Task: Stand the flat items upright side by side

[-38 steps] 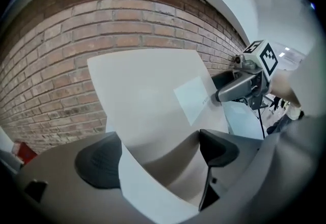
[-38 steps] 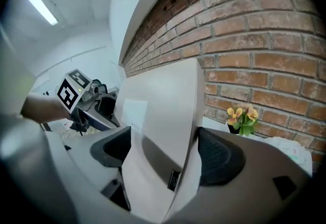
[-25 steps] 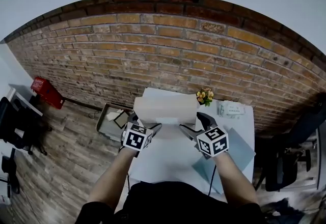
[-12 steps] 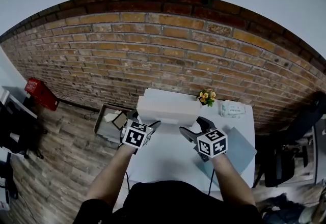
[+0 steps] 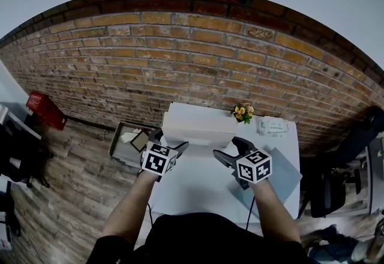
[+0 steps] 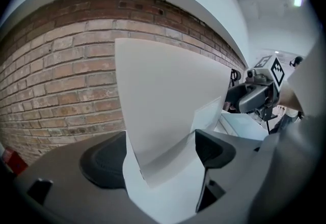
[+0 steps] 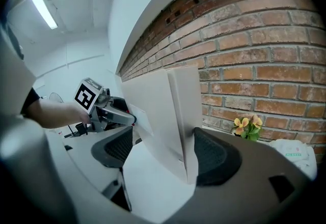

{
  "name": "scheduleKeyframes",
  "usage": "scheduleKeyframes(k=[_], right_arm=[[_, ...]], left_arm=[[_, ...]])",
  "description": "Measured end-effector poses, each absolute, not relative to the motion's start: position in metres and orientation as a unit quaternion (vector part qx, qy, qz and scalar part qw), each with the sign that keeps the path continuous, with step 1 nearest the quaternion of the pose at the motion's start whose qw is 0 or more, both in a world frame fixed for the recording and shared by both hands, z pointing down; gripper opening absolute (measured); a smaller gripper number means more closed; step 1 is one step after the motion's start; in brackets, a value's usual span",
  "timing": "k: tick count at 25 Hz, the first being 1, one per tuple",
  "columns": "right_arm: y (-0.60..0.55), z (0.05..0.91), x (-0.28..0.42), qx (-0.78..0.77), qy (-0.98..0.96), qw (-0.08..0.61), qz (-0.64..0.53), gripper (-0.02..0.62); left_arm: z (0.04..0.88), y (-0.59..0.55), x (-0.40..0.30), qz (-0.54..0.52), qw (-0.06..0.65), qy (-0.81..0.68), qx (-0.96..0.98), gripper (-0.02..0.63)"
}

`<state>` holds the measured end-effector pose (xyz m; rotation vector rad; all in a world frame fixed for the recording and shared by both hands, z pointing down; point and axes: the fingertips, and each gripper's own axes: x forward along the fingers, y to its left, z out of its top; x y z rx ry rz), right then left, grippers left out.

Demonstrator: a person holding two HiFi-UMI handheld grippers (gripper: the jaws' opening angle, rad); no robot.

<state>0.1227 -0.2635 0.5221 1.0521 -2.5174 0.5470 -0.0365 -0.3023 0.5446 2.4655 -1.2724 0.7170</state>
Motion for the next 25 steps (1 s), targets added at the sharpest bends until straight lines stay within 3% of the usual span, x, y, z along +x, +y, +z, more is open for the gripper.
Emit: scheduleKeyframes(k=[25], right_arm=[[-0.251, 0.518, 0.148, 0.344, -0.902, 0.143, 0.218, 0.443]], left_arm=[[0.543, -0.265, -0.066, 0.214, 0.168, -0.495, 0.825, 0.448]])
